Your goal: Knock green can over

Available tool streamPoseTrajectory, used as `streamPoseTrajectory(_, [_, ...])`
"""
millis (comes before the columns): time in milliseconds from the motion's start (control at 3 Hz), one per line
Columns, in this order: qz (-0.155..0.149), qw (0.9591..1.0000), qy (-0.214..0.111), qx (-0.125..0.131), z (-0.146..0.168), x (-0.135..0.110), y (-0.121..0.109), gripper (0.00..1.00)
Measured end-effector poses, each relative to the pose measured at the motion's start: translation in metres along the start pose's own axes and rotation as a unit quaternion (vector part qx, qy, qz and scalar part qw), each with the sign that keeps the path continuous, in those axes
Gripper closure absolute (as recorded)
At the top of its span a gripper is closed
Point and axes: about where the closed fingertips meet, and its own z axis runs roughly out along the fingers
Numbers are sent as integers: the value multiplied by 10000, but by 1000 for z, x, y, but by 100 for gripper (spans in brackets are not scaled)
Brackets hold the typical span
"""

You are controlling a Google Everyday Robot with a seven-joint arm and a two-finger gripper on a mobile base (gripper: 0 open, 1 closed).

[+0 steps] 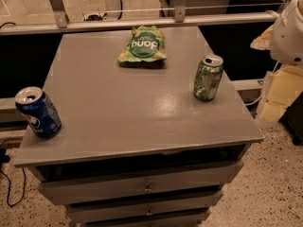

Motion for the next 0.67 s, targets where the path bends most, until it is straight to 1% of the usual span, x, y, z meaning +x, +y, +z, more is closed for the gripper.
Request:
streamPoseTrajectory(333, [0,10000,0,1,0,0,0,0])
streamPoseTrajectory(667, [172,9994,-285,63,13,12,-13,0])
